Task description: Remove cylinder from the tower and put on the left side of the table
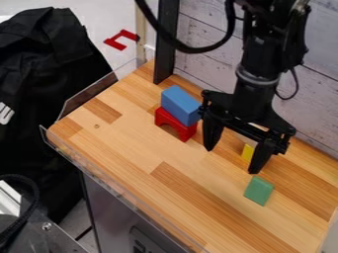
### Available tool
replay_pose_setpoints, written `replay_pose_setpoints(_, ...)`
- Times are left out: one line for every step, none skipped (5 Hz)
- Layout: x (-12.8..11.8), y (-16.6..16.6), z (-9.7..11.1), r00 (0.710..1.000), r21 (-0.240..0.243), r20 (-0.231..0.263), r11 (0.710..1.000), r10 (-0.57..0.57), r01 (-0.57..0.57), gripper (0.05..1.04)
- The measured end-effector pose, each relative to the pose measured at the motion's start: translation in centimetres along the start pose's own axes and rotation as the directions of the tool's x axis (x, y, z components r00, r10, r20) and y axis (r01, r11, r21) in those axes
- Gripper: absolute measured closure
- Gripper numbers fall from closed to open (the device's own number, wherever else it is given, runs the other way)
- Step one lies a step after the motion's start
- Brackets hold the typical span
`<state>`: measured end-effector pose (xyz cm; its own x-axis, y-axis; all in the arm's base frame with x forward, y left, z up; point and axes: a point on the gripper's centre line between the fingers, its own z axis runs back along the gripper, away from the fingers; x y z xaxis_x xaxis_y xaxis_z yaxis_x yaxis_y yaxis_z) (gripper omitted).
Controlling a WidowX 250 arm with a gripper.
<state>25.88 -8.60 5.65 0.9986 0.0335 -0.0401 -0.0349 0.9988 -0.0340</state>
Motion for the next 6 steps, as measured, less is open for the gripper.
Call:
replay_pose_setpoints(-0.3,0.1,-0.8,1.0,0.01,-0.028,1.0,0.001,-0.001,0.083)
replay_pose_setpoints(0.8,-0.5,-0.4,0.991,-0.001,0.006,0.991,0.137,-0.137,0.083)
replay_pose_setpoints(1.6,-1.6,-0.2,0.967,-0.124,-0.002,0.96,0.254,-0.252,0.083)
replay_pose_setpoints(2.7,-1.2,-0.5,0.892,-0.197,-0.043,0.871,0.451,-0.45,0.083)
replay_pose_setpoints(3.6,-1.1,-0.7,0.776,-0.238,-0.073,0.745,0.626,-0.623,0.083)
replay_pose_setpoints(4.1,-0.1,-0.9,0.64,-0.224,-0.054,0.615,0.767,-0.756,0.083)
